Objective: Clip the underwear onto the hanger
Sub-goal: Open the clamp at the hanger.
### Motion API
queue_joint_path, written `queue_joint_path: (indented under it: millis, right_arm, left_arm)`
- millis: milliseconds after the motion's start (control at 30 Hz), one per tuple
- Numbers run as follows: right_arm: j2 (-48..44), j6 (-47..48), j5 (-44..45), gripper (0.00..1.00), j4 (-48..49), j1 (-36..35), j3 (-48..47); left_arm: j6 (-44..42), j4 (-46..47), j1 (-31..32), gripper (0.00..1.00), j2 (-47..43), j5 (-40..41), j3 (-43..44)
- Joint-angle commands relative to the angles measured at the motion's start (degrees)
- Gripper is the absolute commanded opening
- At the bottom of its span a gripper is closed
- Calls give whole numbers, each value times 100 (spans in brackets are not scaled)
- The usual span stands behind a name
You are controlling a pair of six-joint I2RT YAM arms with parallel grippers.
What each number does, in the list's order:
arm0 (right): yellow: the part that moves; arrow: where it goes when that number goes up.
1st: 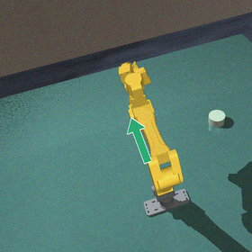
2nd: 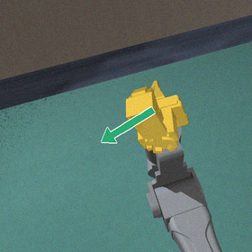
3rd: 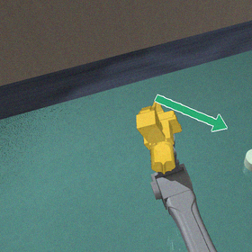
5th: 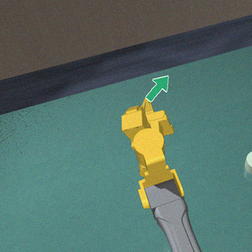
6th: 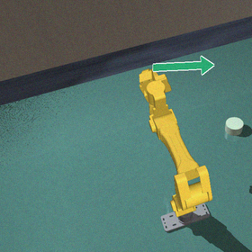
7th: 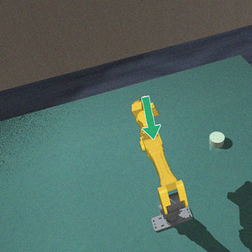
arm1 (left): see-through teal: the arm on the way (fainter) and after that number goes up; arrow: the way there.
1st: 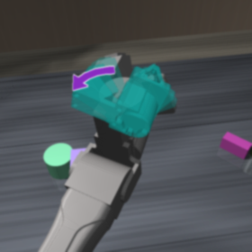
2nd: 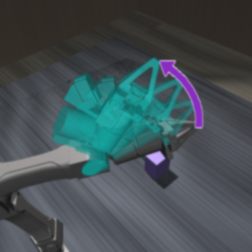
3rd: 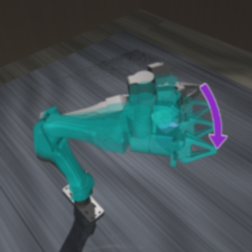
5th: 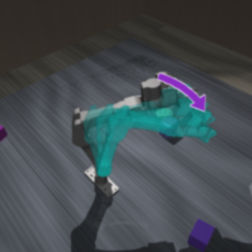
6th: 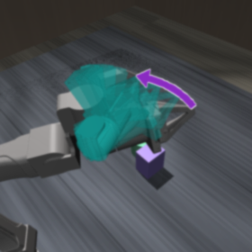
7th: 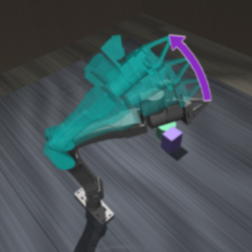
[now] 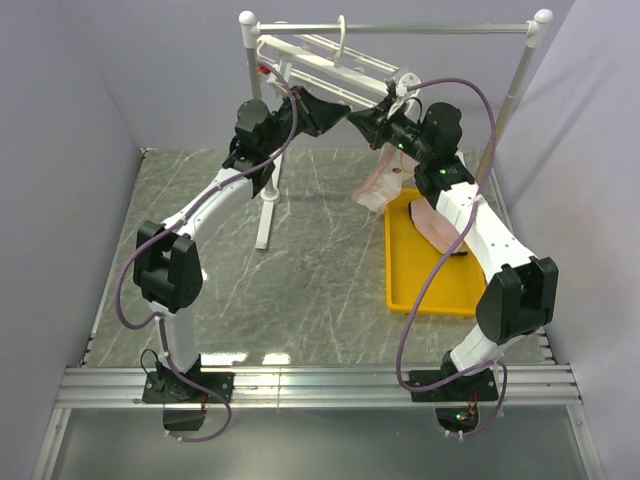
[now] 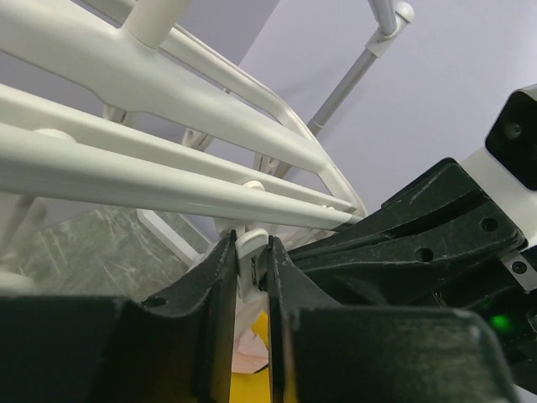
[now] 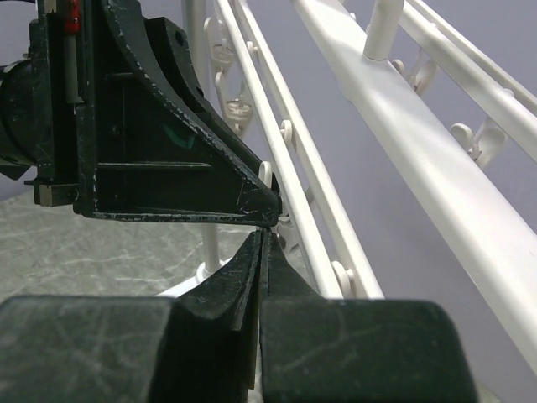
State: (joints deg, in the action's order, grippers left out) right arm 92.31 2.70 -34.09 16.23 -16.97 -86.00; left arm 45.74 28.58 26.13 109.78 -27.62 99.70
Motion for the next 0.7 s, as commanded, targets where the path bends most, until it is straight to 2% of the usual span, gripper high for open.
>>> queue_joint_path:
  millis: [0,67,133,167,233,400,533,667]
  right_arm:
    - [-12,-208,-186,0,13,62,-426]
    - [15,-103,-116,1,-128,62,-497]
    - [-11,115,33,18,-234,54,-515]
    - [-64,256,129,33,-260,36,-497]
    - [-169,729,384,41,-331,-34,-427]
    - [-214,1697,982,41,-647,-368,-322]
    - [-293,2453,1316,40,-534,-631,-76]
    - [-319,2823,1737,40,-252,-834,127]
  left_arm:
    - [93,341,-11,14,18,-16,111]
    - [102,342,-20,2,-18,2,93]
    - [102,280,-20,0,-26,45,120]
    - [111,228,-12,0,-35,72,146]
    - [120,26,-3,0,-35,194,225]
    - [111,-519,50,0,-114,502,349]
    - [50,-1019,129,0,-193,871,480]
    - [102,-1801,199,0,-158,1249,778]
